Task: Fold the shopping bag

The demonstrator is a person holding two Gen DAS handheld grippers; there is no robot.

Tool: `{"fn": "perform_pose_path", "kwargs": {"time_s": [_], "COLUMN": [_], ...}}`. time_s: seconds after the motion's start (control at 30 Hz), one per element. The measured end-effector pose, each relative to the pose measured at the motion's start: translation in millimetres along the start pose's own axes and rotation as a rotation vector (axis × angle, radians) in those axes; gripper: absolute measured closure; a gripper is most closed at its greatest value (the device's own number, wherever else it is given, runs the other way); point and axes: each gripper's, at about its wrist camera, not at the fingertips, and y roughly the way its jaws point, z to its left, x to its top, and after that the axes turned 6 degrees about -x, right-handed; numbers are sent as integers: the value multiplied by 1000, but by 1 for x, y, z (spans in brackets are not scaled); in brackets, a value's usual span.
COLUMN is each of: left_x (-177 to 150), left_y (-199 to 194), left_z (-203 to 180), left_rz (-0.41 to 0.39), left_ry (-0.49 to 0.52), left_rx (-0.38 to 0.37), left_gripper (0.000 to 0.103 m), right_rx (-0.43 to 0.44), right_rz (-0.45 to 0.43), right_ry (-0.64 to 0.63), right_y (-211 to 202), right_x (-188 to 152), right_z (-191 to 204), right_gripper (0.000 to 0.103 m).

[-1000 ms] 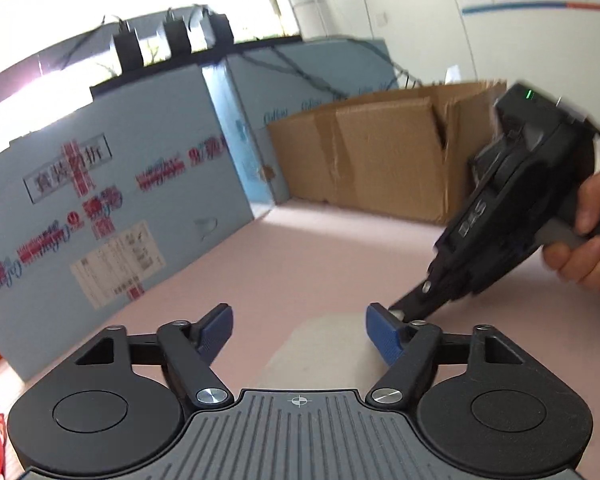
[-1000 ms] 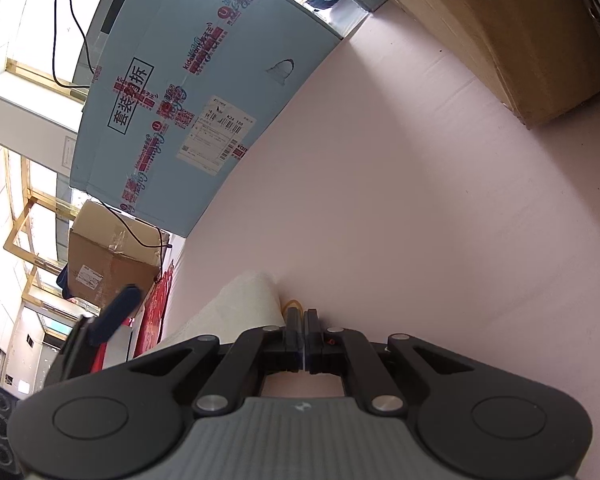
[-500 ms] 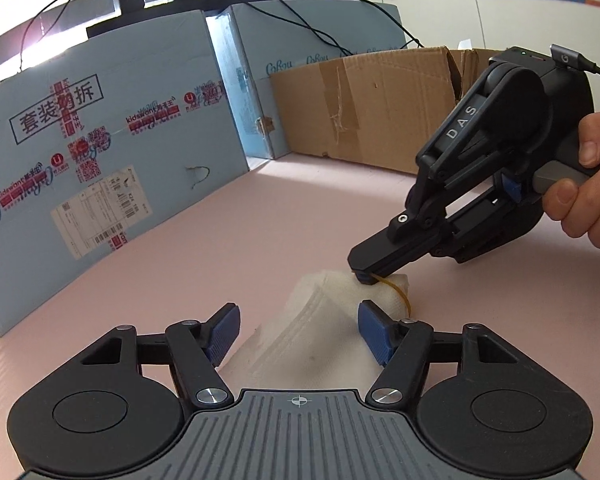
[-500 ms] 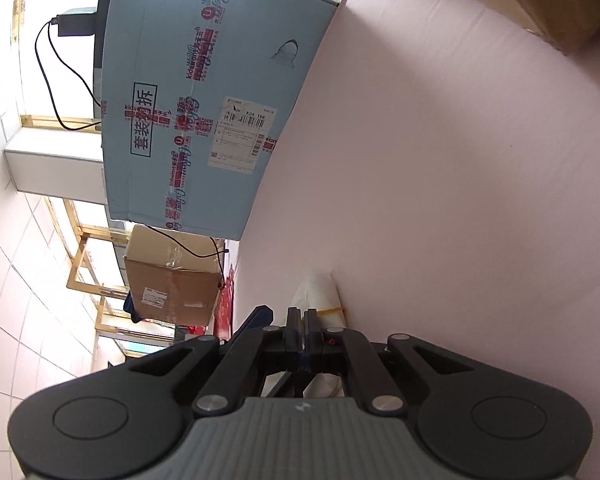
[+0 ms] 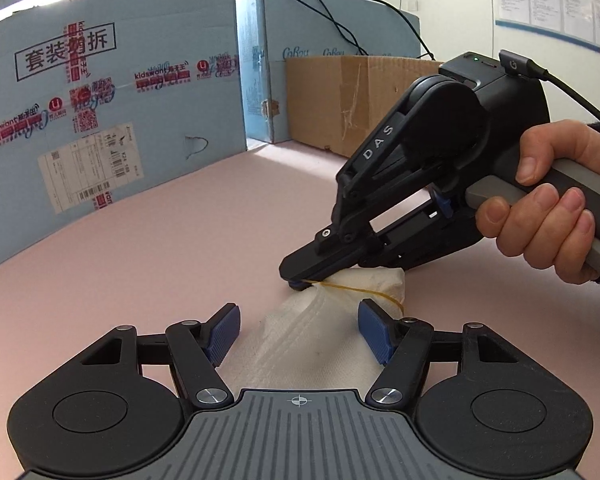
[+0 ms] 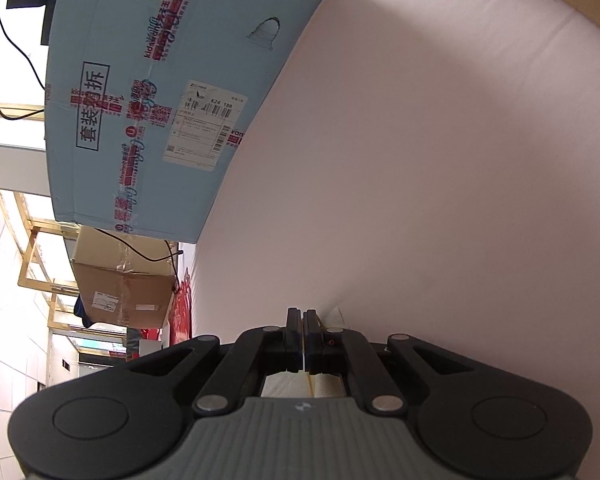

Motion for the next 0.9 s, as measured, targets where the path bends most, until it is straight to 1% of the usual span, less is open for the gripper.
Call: {"fn": "perform_pose_path", "kwargs": {"time_s": [0.03,0.07,0.13,0.2,0.23,0.33,0.37,0.43,0.47,0.5,0.53,0.57,0.6,0.73,0.8,0.87,0.9], "left_x": [0,-1,-1,-1,-2,-3,-3,-4,-4,-4,-4,-4,-5,-5,-6,-6,-6], "left_y": [-1,-1,-2,-2,-2,-4,-4,-4,-4,-4,-5,-5,-6,-7,-8,-8,-8], "left_z": [1,2,3,1,-2,-16,-17,-15,-14,-13,-12,-12,-11,-8,-8,-8,-8], "left_rz": [-2,-4,-5,-8,-9,-13,-14,-14,-14,-13,-14,-14,-15,-16,-17,-17,-17], "left_ry": [-8,-14,-23,-16,0,75,81,73,66,61,58,56,53,47,51,52,52], "left_rx": [-26,-52,-76,-85,-80,-37,-32,-37,-41,-45,-48,-50,-52,-56,-53,-52,-52], "left_gripper": [53,62,65,69,70,71,71,71,70,70,70,70,70,70,70,70,70], "right_rx": [-26,-39,-57,-86,-96,-130,-143,-156,-165,-171,-191,-212,-230,-331,-371,-436,-447], "right_rz": [4,17,13,13,63,151,154,130,112,100,76,62,54,35,23,7,1], "right_ry": [-13,-25,-49,-64,-104,-203,-247,-328,-379,-410,-456,-488,-505,-581,-635,-721,-744], "right_y": [3,6,9,8,11,15,12,-1,-10,-17,-29,-38,-43,-62,-63,-62,-62], "right_x": [3,7,18,29,36,37,35,28,23,18,10,4,0,-18,-26,-37,-40], "right_z": [5,8,12,15,20,33,39,48,53,54,54,53,51,42,44,47,46], "right_gripper": [102,102,103,103,103,102,98,97,93,85,80,70,66,67,68,69,71]}}
